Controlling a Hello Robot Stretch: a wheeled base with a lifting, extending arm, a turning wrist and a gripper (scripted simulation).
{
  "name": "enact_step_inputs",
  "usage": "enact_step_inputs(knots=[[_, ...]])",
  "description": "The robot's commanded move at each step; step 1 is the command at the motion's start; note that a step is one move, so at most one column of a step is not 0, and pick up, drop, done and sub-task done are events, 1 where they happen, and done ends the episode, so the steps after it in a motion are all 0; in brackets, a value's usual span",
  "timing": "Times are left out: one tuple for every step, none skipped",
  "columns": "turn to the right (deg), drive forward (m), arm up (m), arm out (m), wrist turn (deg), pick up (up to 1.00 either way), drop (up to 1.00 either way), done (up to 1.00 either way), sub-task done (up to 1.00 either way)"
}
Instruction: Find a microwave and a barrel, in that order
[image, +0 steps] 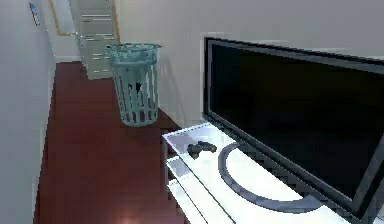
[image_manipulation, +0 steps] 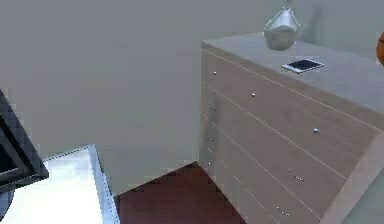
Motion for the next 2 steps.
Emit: enact_step_inputs(knots=[[-30.0, 0.0, 0.0, 0.0, 0.0, 0.0, 0.0, 0.0, 0.0], [0.0, 1.0, 0.0, 0.0, 0.0, 0.0, 0.0, 0.0, 0.0]])
